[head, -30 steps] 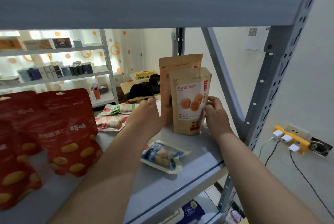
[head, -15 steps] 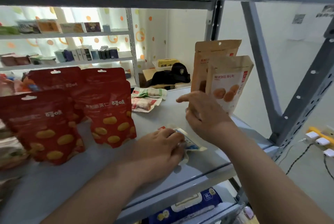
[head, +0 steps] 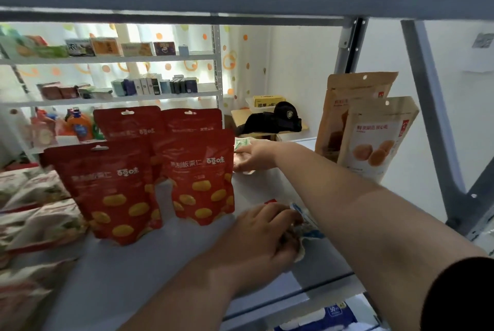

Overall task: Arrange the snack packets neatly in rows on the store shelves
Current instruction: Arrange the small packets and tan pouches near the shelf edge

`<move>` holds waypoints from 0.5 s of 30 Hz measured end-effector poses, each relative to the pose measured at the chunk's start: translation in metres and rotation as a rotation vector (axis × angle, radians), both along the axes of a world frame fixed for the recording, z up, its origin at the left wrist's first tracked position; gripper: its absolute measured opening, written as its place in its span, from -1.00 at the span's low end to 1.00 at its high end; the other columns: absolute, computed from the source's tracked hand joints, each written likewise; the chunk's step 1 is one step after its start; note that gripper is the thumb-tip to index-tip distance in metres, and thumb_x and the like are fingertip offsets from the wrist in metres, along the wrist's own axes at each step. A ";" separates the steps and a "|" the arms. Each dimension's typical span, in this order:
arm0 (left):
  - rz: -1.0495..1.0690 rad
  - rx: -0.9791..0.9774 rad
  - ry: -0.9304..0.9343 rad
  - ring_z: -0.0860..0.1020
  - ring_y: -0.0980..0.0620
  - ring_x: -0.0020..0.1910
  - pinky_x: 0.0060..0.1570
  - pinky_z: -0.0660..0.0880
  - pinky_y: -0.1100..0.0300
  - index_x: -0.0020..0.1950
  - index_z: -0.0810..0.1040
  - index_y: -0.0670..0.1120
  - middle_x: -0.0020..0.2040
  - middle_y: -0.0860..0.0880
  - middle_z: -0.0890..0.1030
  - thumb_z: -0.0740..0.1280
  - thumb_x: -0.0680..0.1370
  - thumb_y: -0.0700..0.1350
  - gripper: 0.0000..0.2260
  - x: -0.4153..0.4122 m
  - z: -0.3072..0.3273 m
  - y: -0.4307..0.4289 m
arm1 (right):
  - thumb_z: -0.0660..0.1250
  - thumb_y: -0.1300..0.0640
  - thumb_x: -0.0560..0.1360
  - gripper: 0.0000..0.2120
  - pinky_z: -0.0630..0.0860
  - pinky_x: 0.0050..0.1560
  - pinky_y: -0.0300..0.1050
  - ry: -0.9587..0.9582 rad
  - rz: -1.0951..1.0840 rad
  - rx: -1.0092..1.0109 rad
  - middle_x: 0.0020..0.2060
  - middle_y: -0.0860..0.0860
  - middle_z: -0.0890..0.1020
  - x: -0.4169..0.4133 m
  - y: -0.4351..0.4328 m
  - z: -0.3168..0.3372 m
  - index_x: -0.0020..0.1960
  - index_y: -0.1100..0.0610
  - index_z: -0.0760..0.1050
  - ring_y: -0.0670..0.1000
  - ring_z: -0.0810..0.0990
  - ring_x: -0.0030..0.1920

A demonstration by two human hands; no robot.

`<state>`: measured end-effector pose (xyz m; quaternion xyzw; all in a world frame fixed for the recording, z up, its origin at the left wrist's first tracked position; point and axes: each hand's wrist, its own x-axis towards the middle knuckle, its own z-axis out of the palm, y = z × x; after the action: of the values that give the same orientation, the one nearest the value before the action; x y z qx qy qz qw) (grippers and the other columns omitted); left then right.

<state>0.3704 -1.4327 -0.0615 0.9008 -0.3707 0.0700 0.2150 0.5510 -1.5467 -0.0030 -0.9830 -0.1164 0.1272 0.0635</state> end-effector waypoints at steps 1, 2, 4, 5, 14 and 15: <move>-0.002 0.000 0.001 0.27 0.21 0.32 0.23 0.25 0.23 0.38 0.24 0.27 0.37 0.26 0.31 0.04 0.58 0.22 -0.64 0.001 -0.001 0.000 | 0.24 -0.51 0.32 -0.16 0.13 0.46 0.20 0.025 0.004 0.011 0.56 -0.01 0.11 0.001 -0.003 -0.002 0.52 -0.25 0.15 0.18 0.12 0.52; -0.003 0.002 -0.002 0.28 0.20 0.32 0.25 0.26 0.22 0.38 0.24 0.27 0.37 0.25 0.31 0.04 0.58 0.22 -0.64 0.001 -0.002 0.000 | 0.29 -0.47 0.34 -0.18 0.19 0.44 0.17 0.029 0.010 0.024 0.55 -0.01 0.17 0.001 -0.005 -0.003 0.51 -0.24 0.18 0.17 0.18 0.49; -0.003 -0.003 -0.016 0.29 0.20 0.31 0.25 0.27 0.21 0.37 0.24 0.26 0.36 0.24 0.33 0.04 0.59 0.22 -0.65 0.002 -0.003 0.000 | 0.34 -0.42 0.34 -0.24 0.34 0.32 0.10 0.004 0.024 0.017 0.48 0.01 0.29 -0.003 -0.009 -0.002 0.47 -0.23 0.26 0.14 0.33 0.38; -0.004 -0.009 -0.023 0.29 0.20 0.31 0.25 0.27 0.22 0.36 0.25 0.25 0.35 0.24 0.33 0.04 0.59 0.21 -0.66 0.002 -0.003 0.000 | 0.35 -0.41 0.33 -0.25 0.40 0.24 0.06 -0.005 0.026 0.001 0.44 0.01 0.34 -0.007 -0.012 0.000 0.45 -0.22 0.29 0.12 0.38 0.30; 0.021 -0.014 -0.150 0.26 0.11 0.34 0.30 0.31 0.09 0.30 0.33 0.17 0.31 0.15 0.35 0.09 0.54 0.15 -0.66 0.000 0.000 -0.004 | 0.23 -0.29 0.51 -0.47 0.41 -0.13 -0.13 -0.106 -0.029 -0.033 0.14 0.00 0.50 -0.041 -0.032 0.017 0.39 -0.08 0.37 -0.01 0.50 -0.05; 0.031 -0.013 -0.170 0.23 0.07 0.38 0.34 0.28 0.06 0.29 0.32 0.16 0.33 0.13 0.33 0.12 0.51 0.15 -0.65 0.000 -0.001 -0.005 | 0.21 -0.21 0.55 -0.54 0.43 -0.04 -0.09 -0.187 -0.054 -0.043 0.24 0.05 0.47 -0.039 -0.033 0.021 0.40 -0.08 0.37 0.05 0.50 0.04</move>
<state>0.3706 -1.4379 -0.0622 0.8959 -0.3730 0.1520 0.1874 0.5124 -1.5798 0.0181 -0.9945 -0.0925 0.0355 0.0344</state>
